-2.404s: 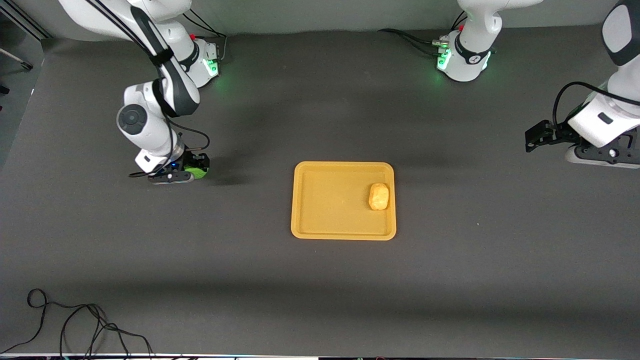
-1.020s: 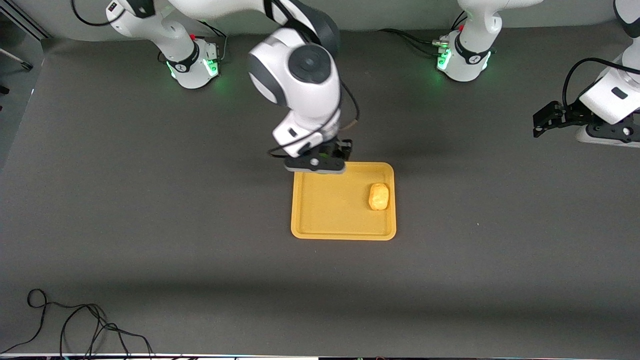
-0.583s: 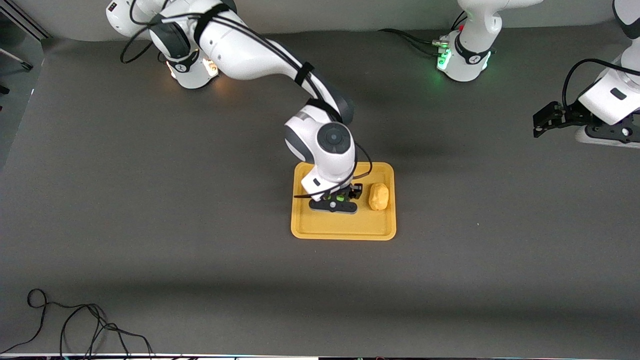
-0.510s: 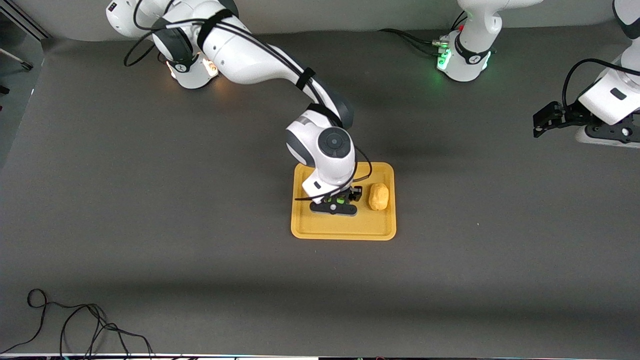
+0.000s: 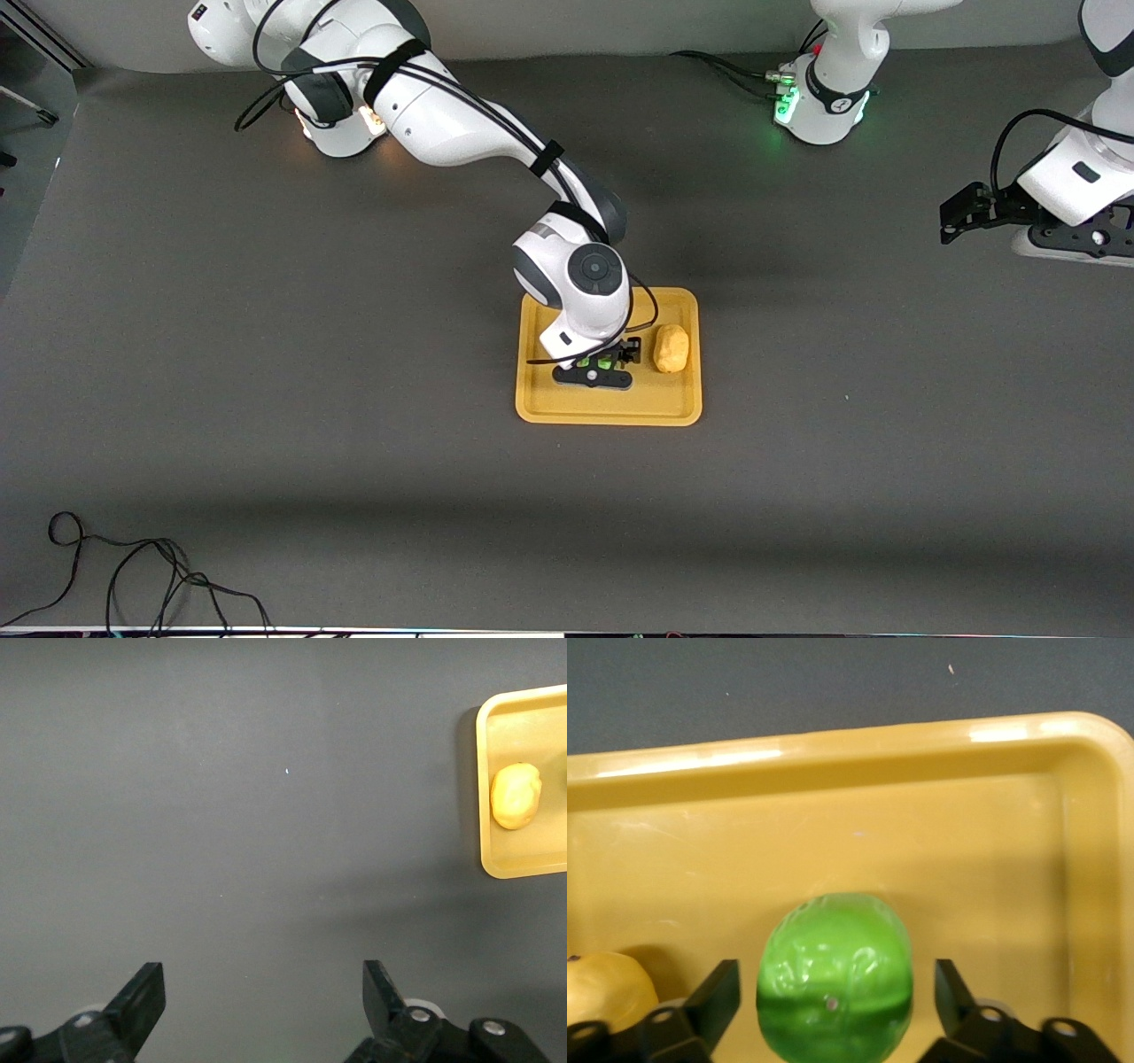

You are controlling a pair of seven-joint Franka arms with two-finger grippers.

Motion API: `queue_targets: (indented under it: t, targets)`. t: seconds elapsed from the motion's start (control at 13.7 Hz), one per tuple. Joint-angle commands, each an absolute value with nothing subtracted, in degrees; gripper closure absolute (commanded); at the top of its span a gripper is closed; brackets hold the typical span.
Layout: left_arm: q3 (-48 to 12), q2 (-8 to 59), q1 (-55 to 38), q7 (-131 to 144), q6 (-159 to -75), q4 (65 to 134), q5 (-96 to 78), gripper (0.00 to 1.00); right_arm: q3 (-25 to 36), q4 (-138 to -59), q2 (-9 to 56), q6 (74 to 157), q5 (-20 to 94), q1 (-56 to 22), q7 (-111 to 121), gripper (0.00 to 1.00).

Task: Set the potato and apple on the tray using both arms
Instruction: 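Carry the apple with the right gripper onto the tray beside the potato, then open the right gripper to release the apple on the tray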

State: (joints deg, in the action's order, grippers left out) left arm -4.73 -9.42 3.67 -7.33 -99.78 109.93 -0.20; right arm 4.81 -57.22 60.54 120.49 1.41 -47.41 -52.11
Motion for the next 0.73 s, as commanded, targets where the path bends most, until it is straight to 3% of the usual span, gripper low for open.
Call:
queue_targets:
  t: [0.0,0.36,0.66]
  targets:
    - [-4.83,-10.02,3.69,-8.17,-100.02,110.57,0.44,0.01,5.45,-54.85,57.33,115.61,1.93,-47.55,-53.00,0.00]
    - [-4.83,-10.02,3.69,-8.17,-100.02,110.57,0.35,0.01,6.67,-54.76,42.57,98.56,1.76,-46.58,-52.65,0.00]
    - [-4.83,-10.02,3.69,-8.17,-100.02,110.57,0.44,0.01,11.32,-58.69,31.32,86.69,1.85,-46.58,-47.22,0.00]
